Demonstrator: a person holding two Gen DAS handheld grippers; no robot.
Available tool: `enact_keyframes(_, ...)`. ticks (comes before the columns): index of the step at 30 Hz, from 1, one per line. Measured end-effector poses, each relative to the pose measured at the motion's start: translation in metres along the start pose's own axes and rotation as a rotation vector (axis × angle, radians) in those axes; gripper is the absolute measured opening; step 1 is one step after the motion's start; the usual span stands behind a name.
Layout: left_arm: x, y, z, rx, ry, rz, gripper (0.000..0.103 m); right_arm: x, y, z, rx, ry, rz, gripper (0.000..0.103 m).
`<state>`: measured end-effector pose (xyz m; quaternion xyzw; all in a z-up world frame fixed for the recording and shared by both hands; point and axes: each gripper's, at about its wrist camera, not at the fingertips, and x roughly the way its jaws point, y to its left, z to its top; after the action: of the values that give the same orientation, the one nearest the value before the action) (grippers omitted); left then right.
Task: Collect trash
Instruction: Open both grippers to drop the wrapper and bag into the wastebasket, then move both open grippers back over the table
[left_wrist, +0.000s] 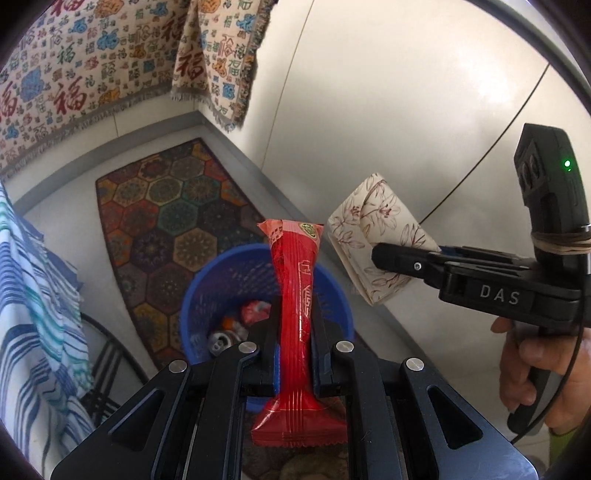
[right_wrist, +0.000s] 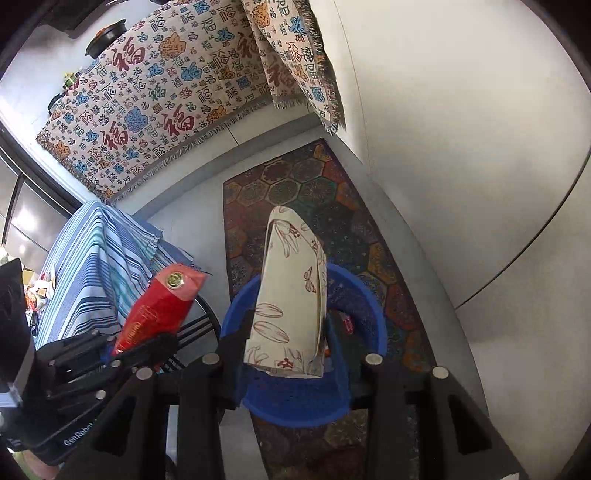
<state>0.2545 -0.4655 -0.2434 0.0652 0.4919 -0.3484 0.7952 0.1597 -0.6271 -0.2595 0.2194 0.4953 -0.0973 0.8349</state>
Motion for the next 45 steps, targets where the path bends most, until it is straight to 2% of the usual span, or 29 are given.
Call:
enact_keyframes(2, 0.009, 0.0, 0.001, 0.006, 0.01, 0.001, 0.01, 0.006, -0.004, 0.0, 0.009, 0.002, 0.008, 0.042)
enact_keyframes(3, 0.014, -0.001, 0.002, 0.007, 0.011, 0.006, 0.017, 0.009, -0.006, 0.001, 0.018, -0.003, 0.021, 0.044)
enact_keyframes(4, 0.018, -0.001, 0.002, 0.007, 0.014, 0.008, 0.038, 0.011, -0.009, 0.001, 0.027, -0.01, 0.036, 0.049)
enact_keyframes(5, 0.02, -0.001, 0.002, 0.004, 0.013, 0.018, 0.053, 0.012, -0.011, 0.001, 0.037, -0.016, 0.034, 0.053)
enact_keyframes(6, 0.02, 0.0, 0.002, -0.003, 0.002, 0.035, 0.071, 0.013, -0.012, 0.001, 0.045, -0.024, 0.03, 0.053)
enact_keyframes(9, 0.008, 0.003, 0.003, -0.025, -0.033, 0.051, 0.073, 0.003, -0.011, 0.001, 0.058, -0.061, 0.022, 0.053)
enact_keyframes(11, -0.006, 0.007, 0.003, -0.038, -0.055, 0.056, 0.074, -0.009, -0.004, 0.0, 0.045, -0.1, -0.018, 0.053)
enact_keyframes(13, -0.029, 0.009, 0.002, -0.045, -0.09, 0.067, 0.08, -0.026, 0.006, 0.002, 0.034, -0.135, -0.06, 0.053)
enact_keyframes(15, -0.058, 0.012, -0.002, -0.045, -0.137, 0.069, 0.085, -0.043, 0.021, 0.005, 0.024, -0.165, -0.088, 0.058)
enact_keyframes(16, -0.076, 0.015, -0.005, -0.045, -0.162, 0.067, 0.09, -0.051, 0.03, 0.007, 0.014, -0.184, -0.097, 0.066)
enact_keyframes(18, -0.113, 0.023, -0.015, -0.047, -0.206, 0.062, 0.098, -0.069, 0.054, 0.007, -0.025, -0.225, -0.107, 0.068)
enact_keyframes(21, -0.157, 0.041, -0.039, -0.042, -0.24, 0.092, 0.1, -0.088, 0.098, 0.0, -0.1, -0.262, -0.084, 0.072)
enact_keyframes(25, -0.193, 0.078, -0.084, -0.083, -0.21, 0.178, 0.1, -0.091, 0.168, -0.026, -0.21, -0.261, -0.022, 0.074)
enact_keyframes(33, -0.232, 0.178, -0.178, -0.202, -0.143, 0.441, 0.1, -0.031, 0.314, -0.114, -0.466, -0.092, 0.112, 0.075)
enact_keyframes(36, -0.245, 0.215, -0.2, -0.27, -0.138, 0.49, 0.1, -0.01, 0.357, -0.139, -0.56, -0.07, 0.107, 0.075)
enact_keyframes(38, -0.25, 0.235, -0.209, -0.308, -0.133, 0.508, 0.1, 0.001, 0.375, -0.151, -0.578, -0.058, 0.092, 0.075)
enact_keyframes(42, -0.253, 0.262, -0.223, -0.324, -0.093, 0.557, 0.1, 0.021, 0.397, -0.158, -0.603, -0.058, 0.043, 0.075)
enact_keyframes(45, -0.258, 0.273, -0.232, -0.333, -0.109, 0.55, 0.103, 0.029, 0.412, -0.157, -0.604, -0.076, 0.019, 0.076)
